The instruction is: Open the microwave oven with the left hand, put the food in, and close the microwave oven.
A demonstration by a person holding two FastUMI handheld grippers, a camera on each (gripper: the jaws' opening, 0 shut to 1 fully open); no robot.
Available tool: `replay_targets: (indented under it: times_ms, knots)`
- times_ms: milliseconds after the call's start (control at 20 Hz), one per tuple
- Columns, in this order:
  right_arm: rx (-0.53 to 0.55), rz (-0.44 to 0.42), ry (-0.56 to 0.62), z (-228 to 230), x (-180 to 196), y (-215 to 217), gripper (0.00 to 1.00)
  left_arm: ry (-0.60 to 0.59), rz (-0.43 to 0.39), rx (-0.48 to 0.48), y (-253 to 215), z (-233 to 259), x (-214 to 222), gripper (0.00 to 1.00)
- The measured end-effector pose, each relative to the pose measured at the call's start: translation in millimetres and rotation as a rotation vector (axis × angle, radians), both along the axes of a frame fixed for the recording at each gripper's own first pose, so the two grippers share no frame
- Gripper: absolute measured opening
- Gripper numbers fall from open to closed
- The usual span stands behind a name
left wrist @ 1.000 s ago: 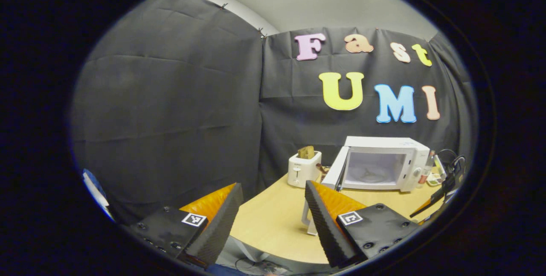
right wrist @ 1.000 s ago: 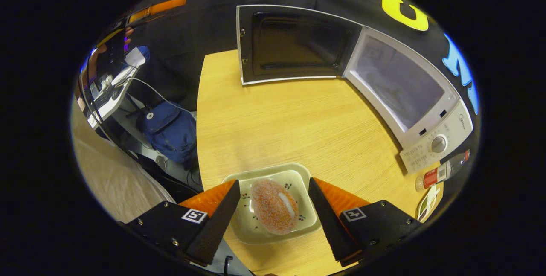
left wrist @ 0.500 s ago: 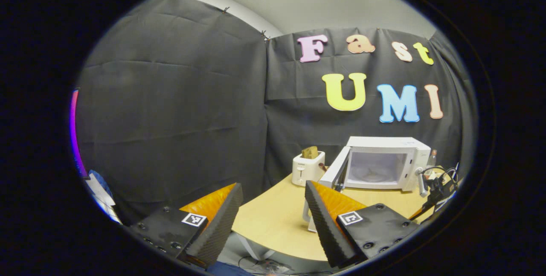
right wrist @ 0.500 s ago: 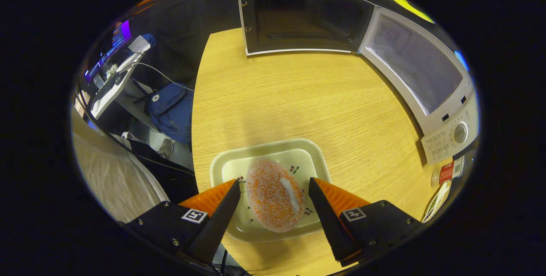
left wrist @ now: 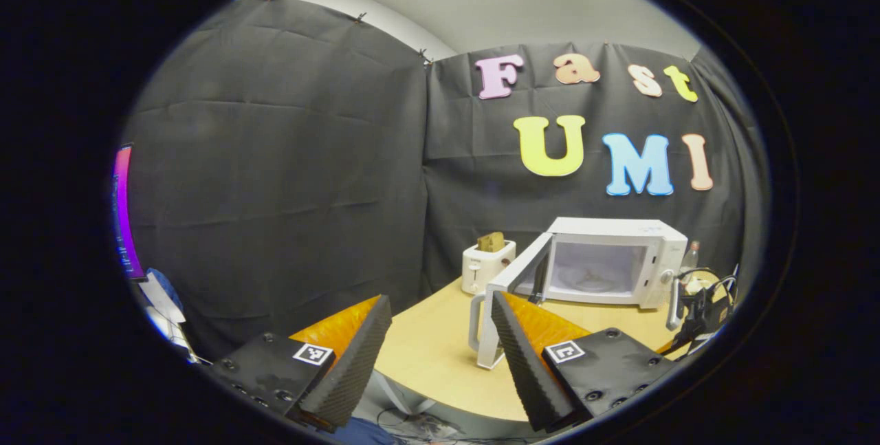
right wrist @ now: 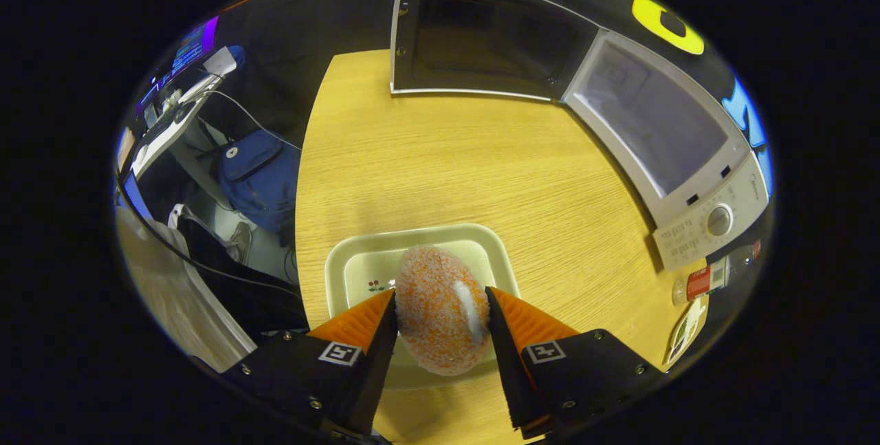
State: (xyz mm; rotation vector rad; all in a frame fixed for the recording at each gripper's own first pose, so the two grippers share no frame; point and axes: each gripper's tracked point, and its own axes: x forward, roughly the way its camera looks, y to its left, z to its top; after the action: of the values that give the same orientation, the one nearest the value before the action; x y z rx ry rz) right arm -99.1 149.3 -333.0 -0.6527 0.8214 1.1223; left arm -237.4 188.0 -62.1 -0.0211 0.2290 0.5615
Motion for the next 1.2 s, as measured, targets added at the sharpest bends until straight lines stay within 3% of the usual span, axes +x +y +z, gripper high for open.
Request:
replay_targets:
  times_ms: [300, 350, 700, 1050, 1200]
  knots:
    - [0.110, -0.069, -0.164, 61, 36, 14, 0.72, -0.027, -0.061, -0.017, -18, -2, 34, 0.95]
    - [0.127, -0.086, -0.189, 72, 46, 20, 0.68, -0.032, -0.075, -0.016, -17, -2, 40, 0.95]
    - [0.183, -0.218, -0.345, 129, 129, 63, 0.72, -0.077, -0.119, -0.006, 27, 12, 77, 0.95]
    - [0.224, -0.394, -0.354, 143, 195, 97, 0.72, -0.087, -0.071, -0.004, 91, 6, 77, 0.96]
    - [0.202, -0.426, -0.406, 146, 225, 105, 0.71, -0.076, -0.045, 0.002, 115, -4, 73, 0.96]
